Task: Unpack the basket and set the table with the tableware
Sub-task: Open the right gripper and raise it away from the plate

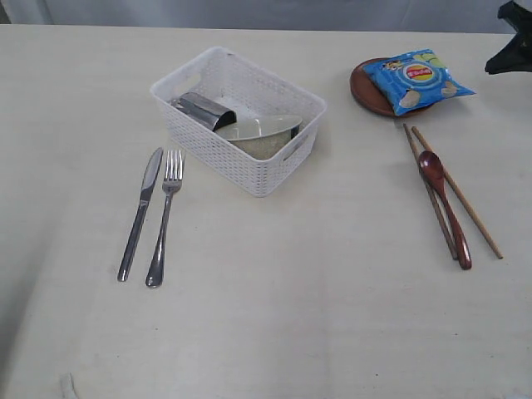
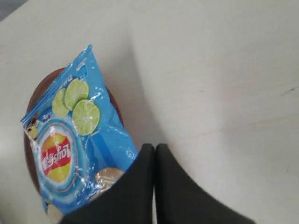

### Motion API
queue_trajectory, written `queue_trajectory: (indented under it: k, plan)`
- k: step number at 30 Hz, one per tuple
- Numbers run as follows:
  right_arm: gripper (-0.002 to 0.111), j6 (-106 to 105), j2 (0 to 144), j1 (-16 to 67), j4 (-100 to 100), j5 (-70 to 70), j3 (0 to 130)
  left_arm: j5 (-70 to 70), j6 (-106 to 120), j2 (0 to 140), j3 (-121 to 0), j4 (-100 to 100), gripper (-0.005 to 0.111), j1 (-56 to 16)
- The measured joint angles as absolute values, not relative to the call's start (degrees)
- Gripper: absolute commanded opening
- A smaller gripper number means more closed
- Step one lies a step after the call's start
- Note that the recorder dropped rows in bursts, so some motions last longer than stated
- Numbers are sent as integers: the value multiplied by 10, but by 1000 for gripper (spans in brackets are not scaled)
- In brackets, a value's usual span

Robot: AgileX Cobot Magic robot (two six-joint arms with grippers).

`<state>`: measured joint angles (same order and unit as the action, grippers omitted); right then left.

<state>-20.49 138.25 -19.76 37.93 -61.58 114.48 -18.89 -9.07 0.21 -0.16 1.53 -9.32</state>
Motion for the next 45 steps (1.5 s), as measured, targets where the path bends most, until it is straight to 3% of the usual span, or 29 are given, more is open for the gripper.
queue_trajectory:
  k: [9, 16, 33, 45]
  plan:
    - [0, -121, 1384, -83, 194, -517, 1145, -189, -91, 2, -2, 15, 0, -93]
    - [0, -115, 1384, -77, 185, -514, 1145, -189, -91, 2, -2, 15, 0, -93]
    - [0, -166, 1383, -74, 279, -555, 1145, -189, -91, 2, -2, 15, 0, -93]
    - [0, -307, 1232, -30, 482, -579, 1144, -189, -91, 2, -2, 15, 0, -93]
